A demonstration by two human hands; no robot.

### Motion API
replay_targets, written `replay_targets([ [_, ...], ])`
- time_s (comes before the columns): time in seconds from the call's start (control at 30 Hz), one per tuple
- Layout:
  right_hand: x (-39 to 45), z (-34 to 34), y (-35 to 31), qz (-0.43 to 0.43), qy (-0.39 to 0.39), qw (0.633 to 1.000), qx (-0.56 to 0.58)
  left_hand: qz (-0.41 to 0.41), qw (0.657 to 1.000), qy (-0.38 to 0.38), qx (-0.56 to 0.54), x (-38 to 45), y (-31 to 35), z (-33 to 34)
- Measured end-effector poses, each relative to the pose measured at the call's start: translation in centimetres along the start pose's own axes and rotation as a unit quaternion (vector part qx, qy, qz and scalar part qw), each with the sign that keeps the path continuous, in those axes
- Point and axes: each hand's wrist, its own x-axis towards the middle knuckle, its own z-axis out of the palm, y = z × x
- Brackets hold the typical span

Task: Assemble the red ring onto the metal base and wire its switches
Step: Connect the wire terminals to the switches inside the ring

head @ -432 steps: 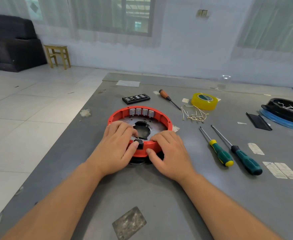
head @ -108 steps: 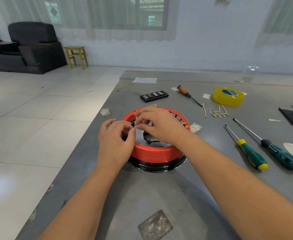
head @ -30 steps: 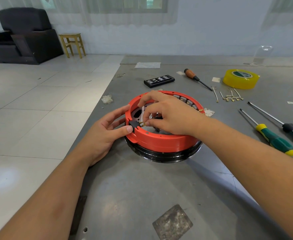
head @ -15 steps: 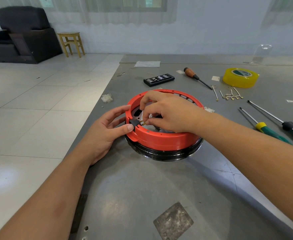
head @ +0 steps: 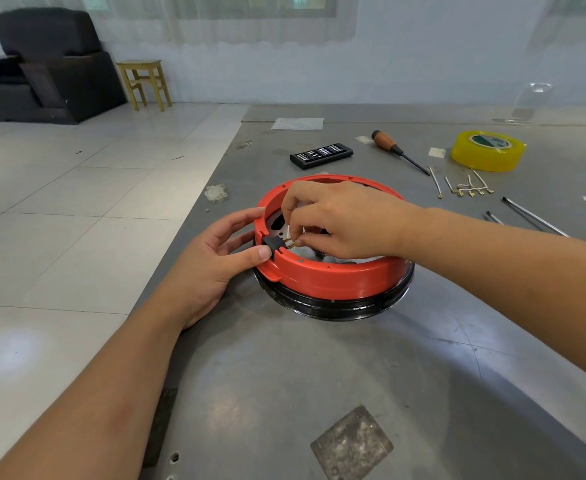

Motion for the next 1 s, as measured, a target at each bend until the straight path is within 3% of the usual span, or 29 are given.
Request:
replay_targets([
  [0.4,0.1,-0.3,-0.6,0.001,-0.014,1.000,-0.007,0.005,1.000,0.008,0.015,0.2,-0.2,0.1],
  [0.77,0.8,-0.6,-1.5,-0.048,-0.058,0.983,-0.165,-0.002,1.000,0.014,0.027,0.3,-0.5,-0.1],
  [0.9,0.6,-0.2,-1.2,-0.052,-0.038,0.985,-0.161,0.003,1.000,0.008,0.016,0.3,-0.6,-0.1],
  [1.0,0.5,-0.3,-0.6,-0.009,-0.031,0.997,-0.074,0.005,1.000,0.005,0.018,0.3,-0.6,0.0],
])
